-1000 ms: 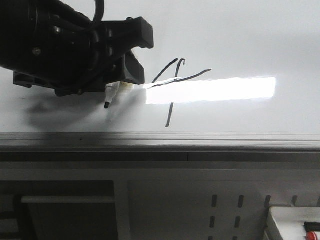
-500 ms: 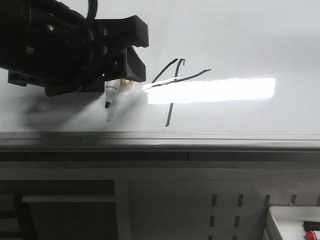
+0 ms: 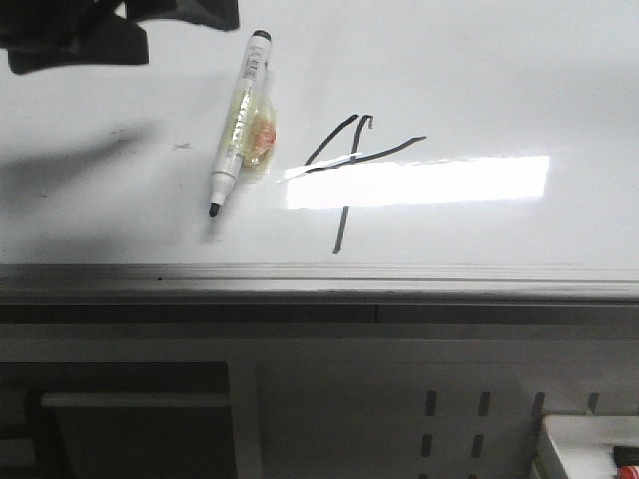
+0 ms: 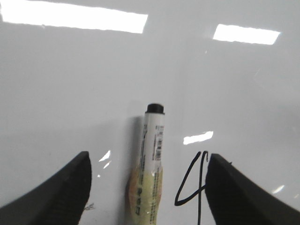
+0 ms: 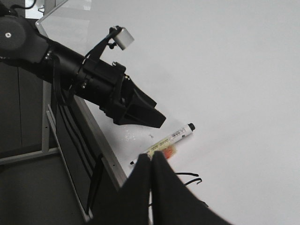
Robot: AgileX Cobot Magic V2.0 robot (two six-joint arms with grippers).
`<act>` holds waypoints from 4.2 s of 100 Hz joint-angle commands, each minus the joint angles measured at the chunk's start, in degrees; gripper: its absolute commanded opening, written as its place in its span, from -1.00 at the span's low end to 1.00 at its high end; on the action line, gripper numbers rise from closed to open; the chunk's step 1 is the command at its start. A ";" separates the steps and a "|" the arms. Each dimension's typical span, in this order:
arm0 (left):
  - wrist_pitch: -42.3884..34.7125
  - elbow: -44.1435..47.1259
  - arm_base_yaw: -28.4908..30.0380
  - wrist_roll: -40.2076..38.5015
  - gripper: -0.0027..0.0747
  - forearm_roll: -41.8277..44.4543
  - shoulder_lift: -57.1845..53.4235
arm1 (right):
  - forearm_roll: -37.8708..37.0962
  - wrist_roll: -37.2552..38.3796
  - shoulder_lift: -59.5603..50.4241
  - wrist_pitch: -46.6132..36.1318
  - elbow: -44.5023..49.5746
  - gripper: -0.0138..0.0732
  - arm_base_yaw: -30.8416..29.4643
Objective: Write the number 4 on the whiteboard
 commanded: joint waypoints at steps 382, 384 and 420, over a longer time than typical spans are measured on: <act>31.80 39.88 39.45 -21.07 -0.98 44.82 -69.22 | 0.64 7.55 -29.08 -14.26 28.56 -0.83 -16.14; 31.80 39.88 39.45 -21.07 -0.98 44.82 -69.22 | 0.64 7.55 -29.08 -14.26 28.56 -0.83 -16.14; 31.77 39.88 39.45 -21.07 -0.98 44.82 -69.22 | -24.10 36.18 -29.08 -16.30 39.33 -0.83 -21.73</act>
